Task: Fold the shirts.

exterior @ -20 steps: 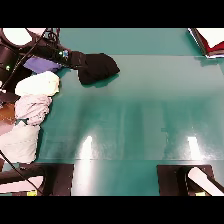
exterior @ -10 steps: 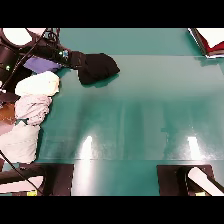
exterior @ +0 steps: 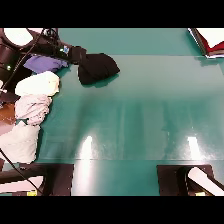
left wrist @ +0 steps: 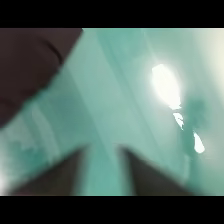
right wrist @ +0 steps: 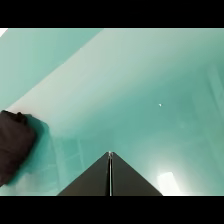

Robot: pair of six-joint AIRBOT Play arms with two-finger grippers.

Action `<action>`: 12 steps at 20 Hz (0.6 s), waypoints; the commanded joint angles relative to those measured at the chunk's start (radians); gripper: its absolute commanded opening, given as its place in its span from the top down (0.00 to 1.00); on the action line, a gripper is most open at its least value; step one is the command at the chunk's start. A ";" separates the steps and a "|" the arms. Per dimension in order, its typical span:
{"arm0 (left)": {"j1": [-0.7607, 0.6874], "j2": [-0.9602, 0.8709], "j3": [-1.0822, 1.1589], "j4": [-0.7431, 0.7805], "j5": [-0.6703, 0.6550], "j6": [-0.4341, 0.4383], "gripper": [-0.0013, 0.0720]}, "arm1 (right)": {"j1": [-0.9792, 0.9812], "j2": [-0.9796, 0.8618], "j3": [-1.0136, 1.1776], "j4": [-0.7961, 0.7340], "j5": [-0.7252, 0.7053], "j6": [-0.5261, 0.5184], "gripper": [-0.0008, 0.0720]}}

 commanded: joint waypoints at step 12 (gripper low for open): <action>0.146 -0.518 0.001 -0.376 0.248 0.064 0.13 | 0.002 -0.027 0.001 0.279 0.079 -0.037 0.96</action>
